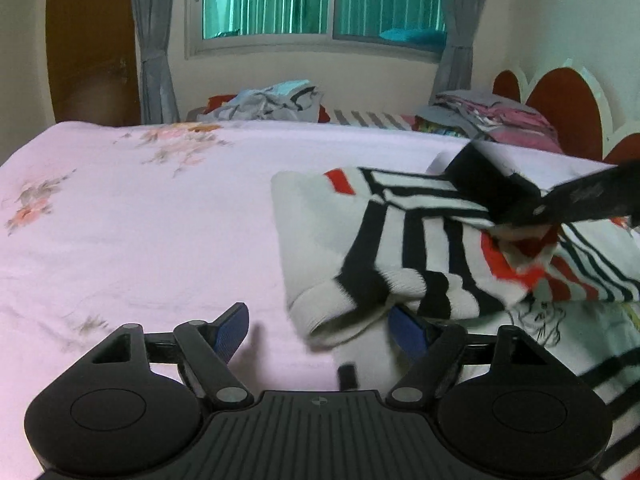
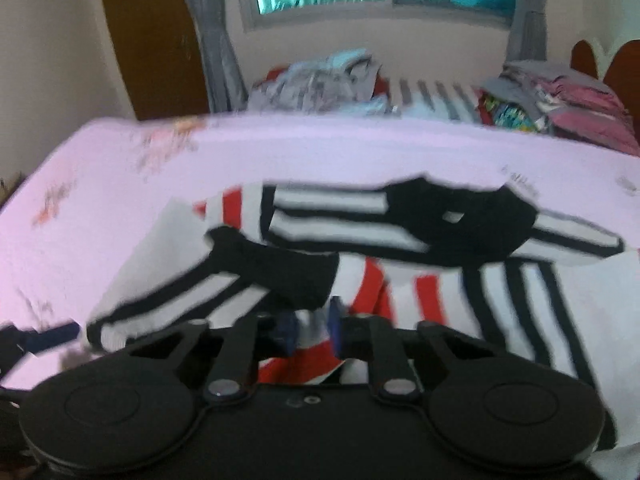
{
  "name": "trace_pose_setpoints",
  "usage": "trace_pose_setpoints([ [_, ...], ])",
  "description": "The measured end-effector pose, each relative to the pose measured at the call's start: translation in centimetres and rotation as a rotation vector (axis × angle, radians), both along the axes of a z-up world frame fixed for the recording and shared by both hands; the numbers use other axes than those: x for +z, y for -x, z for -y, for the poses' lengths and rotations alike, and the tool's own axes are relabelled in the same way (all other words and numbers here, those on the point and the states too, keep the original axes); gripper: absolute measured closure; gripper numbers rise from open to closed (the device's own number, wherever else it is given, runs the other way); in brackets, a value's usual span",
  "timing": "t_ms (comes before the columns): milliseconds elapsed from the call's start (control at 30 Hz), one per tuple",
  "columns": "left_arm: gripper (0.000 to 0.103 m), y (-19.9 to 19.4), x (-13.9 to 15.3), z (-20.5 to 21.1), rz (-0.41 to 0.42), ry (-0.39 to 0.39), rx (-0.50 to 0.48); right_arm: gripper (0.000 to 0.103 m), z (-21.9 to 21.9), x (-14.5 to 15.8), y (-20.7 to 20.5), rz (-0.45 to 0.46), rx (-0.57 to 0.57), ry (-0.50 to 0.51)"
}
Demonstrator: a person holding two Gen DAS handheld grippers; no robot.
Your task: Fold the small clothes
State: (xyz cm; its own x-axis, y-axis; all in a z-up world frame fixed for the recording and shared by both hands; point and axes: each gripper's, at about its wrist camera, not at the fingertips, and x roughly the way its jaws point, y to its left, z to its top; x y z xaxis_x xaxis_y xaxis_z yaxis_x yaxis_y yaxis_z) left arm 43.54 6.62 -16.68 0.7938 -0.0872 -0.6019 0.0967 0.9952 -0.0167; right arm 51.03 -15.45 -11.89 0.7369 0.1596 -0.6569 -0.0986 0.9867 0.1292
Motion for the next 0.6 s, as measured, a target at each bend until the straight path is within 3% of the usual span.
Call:
trace_pose_setpoints([
  [100,0.058,-0.7,-0.2,0.6,0.004,-0.008,-0.006,0.097,3.2,1.5,0.8,0.046,-0.079,-0.009],
  [200,0.06,-1.1,-0.6,0.9,0.001,-0.022,-0.008,0.097,6.9,1.6,1.6,0.047,-0.176,-0.006],
  [300,0.069,-1.1,-1.1,1.4,-0.014,-0.03,-0.028,0.097,9.5,-0.4,2.1,-0.028,-0.212,-0.023],
  [400,0.071,-0.9,-1.0,1.5,-0.021,-0.021,-0.026,0.095,10.5,-2.2,3.0,-0.071,-0.224,-0.029],
  [600,0.071,-0.1,0.0,1.0,-0.061,0.002,-0.081,0.071,13.1,-2.8,4.0,-0.106,-0.28,-0.148],
])
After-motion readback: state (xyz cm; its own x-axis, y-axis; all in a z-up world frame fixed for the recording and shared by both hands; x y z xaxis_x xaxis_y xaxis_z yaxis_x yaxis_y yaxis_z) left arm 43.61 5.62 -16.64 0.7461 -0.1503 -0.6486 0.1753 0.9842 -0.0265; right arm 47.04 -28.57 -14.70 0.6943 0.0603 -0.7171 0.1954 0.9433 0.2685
